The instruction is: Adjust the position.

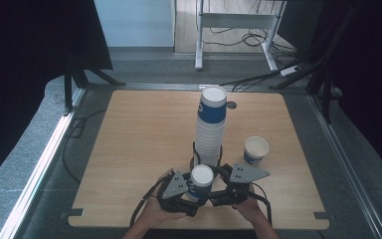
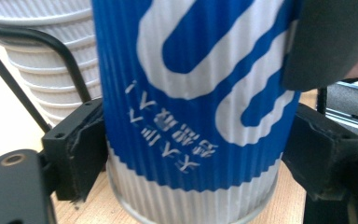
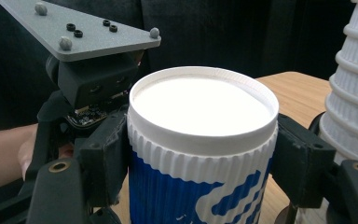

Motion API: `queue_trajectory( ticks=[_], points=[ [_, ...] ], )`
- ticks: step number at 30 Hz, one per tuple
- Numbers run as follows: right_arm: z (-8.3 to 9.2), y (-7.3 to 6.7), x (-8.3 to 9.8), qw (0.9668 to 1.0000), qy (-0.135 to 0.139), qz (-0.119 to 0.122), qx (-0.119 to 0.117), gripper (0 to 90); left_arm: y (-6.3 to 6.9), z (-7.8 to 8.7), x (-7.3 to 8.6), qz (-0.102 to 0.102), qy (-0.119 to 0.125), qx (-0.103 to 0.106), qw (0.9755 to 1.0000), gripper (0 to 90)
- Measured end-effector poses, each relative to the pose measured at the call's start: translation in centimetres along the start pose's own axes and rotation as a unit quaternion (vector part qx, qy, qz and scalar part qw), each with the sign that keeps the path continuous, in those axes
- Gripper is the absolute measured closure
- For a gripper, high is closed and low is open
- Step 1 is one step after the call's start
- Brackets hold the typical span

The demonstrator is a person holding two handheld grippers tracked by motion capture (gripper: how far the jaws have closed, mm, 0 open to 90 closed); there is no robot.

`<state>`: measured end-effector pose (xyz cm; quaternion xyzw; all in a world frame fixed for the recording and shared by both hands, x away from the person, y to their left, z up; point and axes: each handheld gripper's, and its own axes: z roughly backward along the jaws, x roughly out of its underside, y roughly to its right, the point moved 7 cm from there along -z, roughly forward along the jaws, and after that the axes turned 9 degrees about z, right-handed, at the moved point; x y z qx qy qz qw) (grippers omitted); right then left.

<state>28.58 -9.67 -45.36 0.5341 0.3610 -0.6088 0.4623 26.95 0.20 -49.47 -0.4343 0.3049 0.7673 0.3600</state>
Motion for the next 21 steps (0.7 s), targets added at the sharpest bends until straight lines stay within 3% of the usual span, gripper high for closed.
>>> queue_trajectory(
  ticks=[16, 21],
  points=[
    [0.00, -0.11, 0.22, 0.9999, -0.009, 0.005, -0.001, 26.6, -0.04, 0.01, 0.21, -0.010, -0.005, -0.001, 0.9999, 19.5],
    [0.01, -0.04, 0.11, 1.0000, -0.009, -0.004, 0.002, 21.6, -0.13, 0.01, 0.32, -0.016, -0.011, -0.006, 0.9998, 19.7]
  ],
)
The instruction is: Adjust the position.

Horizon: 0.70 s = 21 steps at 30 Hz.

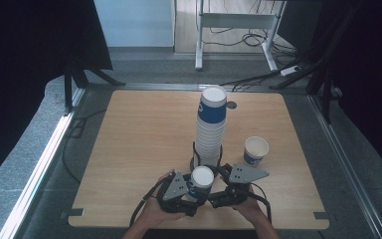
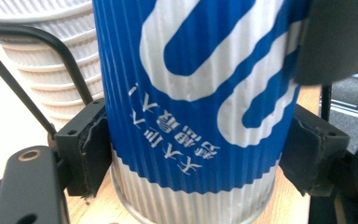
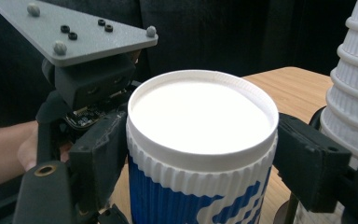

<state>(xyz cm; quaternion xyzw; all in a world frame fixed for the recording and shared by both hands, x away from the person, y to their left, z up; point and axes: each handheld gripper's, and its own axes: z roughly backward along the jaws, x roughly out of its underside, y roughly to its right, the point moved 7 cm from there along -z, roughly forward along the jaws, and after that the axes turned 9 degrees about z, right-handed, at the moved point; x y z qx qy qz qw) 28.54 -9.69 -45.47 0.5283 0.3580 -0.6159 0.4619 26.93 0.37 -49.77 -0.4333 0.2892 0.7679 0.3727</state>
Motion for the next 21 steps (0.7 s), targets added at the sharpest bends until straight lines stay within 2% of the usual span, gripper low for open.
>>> queue_trajectory(
  ticks=[5, 10, 11, 17, 21],
  points=[
    [0.5, 0.4, -0.3, 0.9999, 0.006, -0.004, 0.011, 19.6, -0.2, 0.0, 0.0, -0.005, -0.004, -0.007, 1.0000, 19.8],
    [1.1, 0.7, -0.7, 0.9998, 0.011, -0.005, 0.015, 18.5, -0.4, -0.2, -0.1, -0.011, -0.012, -0.006, 0.9998, 19.8],
    [1.2, 0.7, -0.8, 0.9998, 0.012, -0.005, 0.016, 18.4, -0.4, -0.2, -0.2, -0.017, -0.015, -0.008, 0.9997, 19.8],
    [2.3, 0.9, -1.5, 0.9994, 0.023, -0.005, 0.026, 18.3, -0.9, -0.2, -0.9, -0.021, -0.013, -0.016, 0.9996, 19.9],
    [2.9, 1.3, -1.7, 0.9990, 0.027, -0.006, 0.035, 18.4, -1.2, -0.2, -1.0, -0.027, -0.022, -0.024, 0.9991, 19.9]
  ],
)
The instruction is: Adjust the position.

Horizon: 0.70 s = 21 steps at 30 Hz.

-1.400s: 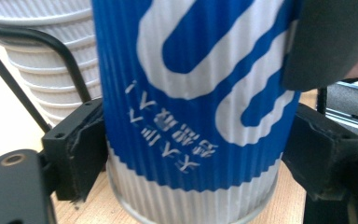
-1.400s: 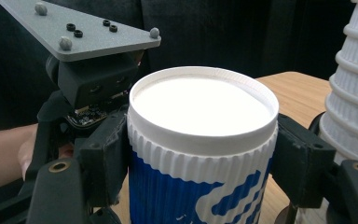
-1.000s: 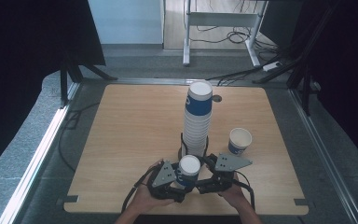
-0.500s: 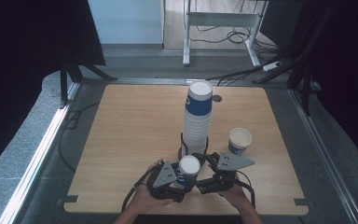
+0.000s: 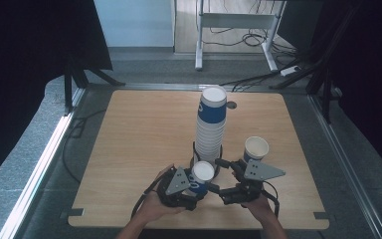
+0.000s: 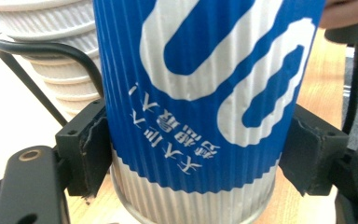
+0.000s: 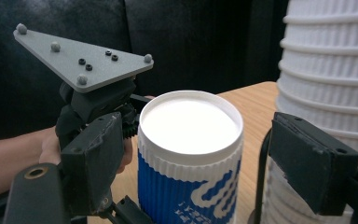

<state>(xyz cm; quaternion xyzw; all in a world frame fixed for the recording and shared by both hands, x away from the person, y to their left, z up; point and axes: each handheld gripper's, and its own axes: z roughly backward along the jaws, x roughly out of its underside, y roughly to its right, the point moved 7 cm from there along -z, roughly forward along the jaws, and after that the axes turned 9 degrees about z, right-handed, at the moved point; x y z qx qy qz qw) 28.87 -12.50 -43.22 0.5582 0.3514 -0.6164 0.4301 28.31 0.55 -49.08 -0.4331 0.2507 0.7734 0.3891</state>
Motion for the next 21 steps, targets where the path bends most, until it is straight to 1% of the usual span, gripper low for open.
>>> queue_trajectory(
  ticks=[5, 6, 10, 14, 16, 21],
  points=[
    [0.7, 0.4, -0.2, 0.9999, 0.002, 0.001, 0.011, 18.6, -0.4, 0.2, 0.2, -0.015, -0.018, -0.015, 0.9996, 20.1],
    [0.8, 0.5, -0.3, 0.9999, 0.003, 0.001, 0.013, 18.8, -0.6, 0.2, 0.2, -0.022, -0.023, -0.021, 0.9993, 20.1],
    [1.2, 1.0, -0.3, 0.9997, -0.001, 0.003, 0.023, 19.1, -0.9, 0.4, 0.0, -0.040, -0.036, -0.034, 0.9980, 20.2],
    [1.4, 1.2, -0.1, 0.9998, -0.008, -0.001, 0.021, 19.2, -1.1, 0.5, -0.1, -0.065, -0.059, -0.049, 0.9949, 20.2],
    [1.2, 1.3, 0.2, 0.9997, -0.013, -0.003, 0.018, 19.2, -1.1, 0.4, -0.1, -0.080, -0.073, -0.056, 0.9926, 20.2],
    [0.7, 1.0, 0.9, 0.9994, -0.033, -0.005, 0.005, 19.1, -0.6, 0.2, -0.2, -0.110, -0.101, -0.064, 0.9868, 20.1]
  ],
)
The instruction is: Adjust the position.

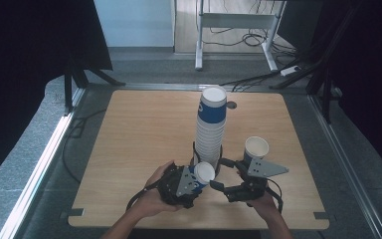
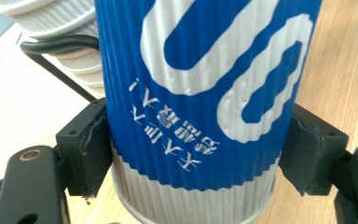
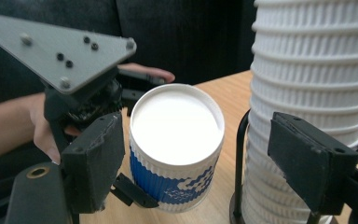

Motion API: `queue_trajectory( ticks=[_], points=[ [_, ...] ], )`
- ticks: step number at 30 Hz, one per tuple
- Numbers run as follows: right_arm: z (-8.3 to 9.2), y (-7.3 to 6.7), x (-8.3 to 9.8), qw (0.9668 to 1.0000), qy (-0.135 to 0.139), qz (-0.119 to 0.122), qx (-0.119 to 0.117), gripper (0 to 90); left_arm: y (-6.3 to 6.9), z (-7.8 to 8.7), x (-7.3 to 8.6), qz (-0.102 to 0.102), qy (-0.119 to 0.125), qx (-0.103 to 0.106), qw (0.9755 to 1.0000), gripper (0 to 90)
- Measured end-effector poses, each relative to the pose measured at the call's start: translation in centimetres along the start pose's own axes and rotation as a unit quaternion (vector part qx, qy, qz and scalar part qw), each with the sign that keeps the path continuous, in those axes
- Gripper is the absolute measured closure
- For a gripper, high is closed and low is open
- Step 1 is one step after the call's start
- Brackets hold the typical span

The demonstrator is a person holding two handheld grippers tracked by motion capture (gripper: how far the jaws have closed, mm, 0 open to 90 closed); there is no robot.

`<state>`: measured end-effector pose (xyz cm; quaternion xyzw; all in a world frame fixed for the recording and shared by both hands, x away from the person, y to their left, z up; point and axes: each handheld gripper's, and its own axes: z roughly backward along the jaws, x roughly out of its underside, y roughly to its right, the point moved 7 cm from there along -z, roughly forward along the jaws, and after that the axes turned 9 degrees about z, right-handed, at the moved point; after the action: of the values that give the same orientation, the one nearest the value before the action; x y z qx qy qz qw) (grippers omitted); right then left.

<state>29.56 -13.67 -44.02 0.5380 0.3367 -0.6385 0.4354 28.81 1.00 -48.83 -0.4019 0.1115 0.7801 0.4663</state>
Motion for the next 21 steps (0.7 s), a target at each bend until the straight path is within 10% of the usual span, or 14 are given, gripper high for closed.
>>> queue_trajectory(
  ticks=[21],
  points=[
    [-2.5, -1.2, 2.3, 0.9978, -0.045, -0.009, -0.047, 26.1, 1.8, -0.5, -1.1, -0.074, -0.037, -0.006, 0.9966, 18.3]
  ],
)
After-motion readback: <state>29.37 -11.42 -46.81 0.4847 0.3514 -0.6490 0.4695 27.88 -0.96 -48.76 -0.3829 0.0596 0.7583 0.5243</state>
